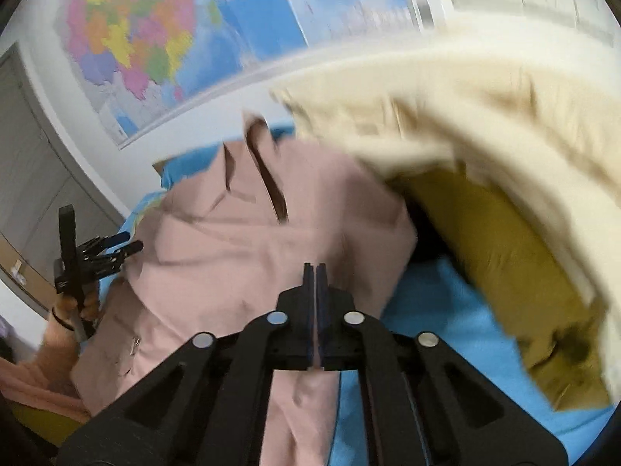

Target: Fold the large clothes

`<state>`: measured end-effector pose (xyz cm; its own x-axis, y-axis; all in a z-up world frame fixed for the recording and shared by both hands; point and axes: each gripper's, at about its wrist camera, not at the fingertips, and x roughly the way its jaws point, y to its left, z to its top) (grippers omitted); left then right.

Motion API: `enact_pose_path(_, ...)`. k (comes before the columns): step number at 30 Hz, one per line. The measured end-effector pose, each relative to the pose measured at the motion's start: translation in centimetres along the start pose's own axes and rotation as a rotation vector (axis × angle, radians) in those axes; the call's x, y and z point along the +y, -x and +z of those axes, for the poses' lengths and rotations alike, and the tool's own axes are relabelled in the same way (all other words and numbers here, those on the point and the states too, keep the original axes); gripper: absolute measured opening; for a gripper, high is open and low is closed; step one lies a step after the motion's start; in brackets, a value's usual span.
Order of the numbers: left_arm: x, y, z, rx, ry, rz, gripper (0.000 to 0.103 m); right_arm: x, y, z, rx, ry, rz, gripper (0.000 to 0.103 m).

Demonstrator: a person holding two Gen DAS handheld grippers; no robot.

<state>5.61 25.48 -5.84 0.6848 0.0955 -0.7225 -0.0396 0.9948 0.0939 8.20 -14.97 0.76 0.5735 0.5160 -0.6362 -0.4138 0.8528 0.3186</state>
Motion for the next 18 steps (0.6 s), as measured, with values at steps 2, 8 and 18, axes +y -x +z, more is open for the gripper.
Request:
enact_pose_path(2,-0.3,-0.8,-0.2,0.024,-0.007,0.030,0.069,-0.7,-1.3,-0.1,0.047,-0.018,-0.021,0.001)
enact_pose_path(8,0.1,-0.1,-1.0,0.029,-0.009,-0.014,0.071,0.5,-1.0,-1.4,0.042,-0.004,-0.009,0.042)
enact_pose_path(18,-6.0,0.3,-1.8,0.028,-0.207,-0.115,0.075,4.0,-7.2,-3.3,0.133,0.196,-0.206,0.039)
